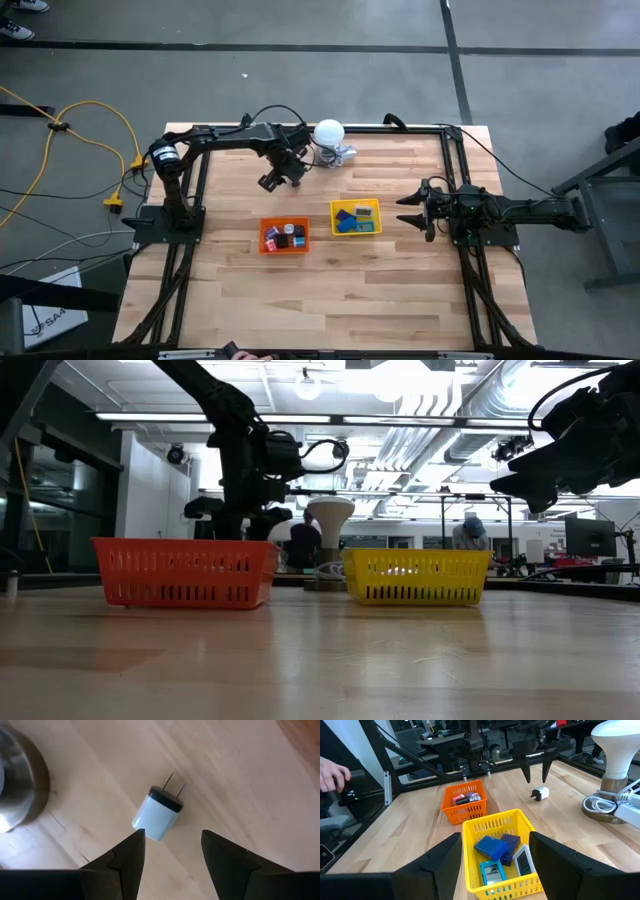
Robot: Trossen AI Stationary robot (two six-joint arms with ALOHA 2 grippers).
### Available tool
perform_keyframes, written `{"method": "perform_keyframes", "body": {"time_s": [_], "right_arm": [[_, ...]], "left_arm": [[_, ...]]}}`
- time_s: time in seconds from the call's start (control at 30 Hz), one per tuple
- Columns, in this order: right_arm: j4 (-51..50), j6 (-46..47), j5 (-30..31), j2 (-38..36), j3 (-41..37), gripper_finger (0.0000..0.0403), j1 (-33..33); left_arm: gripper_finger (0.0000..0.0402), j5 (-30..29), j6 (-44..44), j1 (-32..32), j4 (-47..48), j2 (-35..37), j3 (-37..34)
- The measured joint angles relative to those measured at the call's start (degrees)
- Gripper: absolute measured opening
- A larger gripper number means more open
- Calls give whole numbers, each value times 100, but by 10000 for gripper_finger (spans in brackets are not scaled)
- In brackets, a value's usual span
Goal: Pick & Place Office items
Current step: Put the white charger adapter into the orange bin
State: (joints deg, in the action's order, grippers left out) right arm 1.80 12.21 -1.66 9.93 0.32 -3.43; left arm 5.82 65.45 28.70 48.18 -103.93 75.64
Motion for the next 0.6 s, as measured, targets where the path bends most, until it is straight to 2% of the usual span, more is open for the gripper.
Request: {"method": "perform_keyframes", "body": {"time_s": [0.23,0.6], "right_arm": [[0,1,-1,0,0,220,1],[2,0,-1,-2,-1,220,1]], "left_arm": [[186,-535,366,-247,-159,1,0],[186,-691,575,-303,-363,-189,7]]}}
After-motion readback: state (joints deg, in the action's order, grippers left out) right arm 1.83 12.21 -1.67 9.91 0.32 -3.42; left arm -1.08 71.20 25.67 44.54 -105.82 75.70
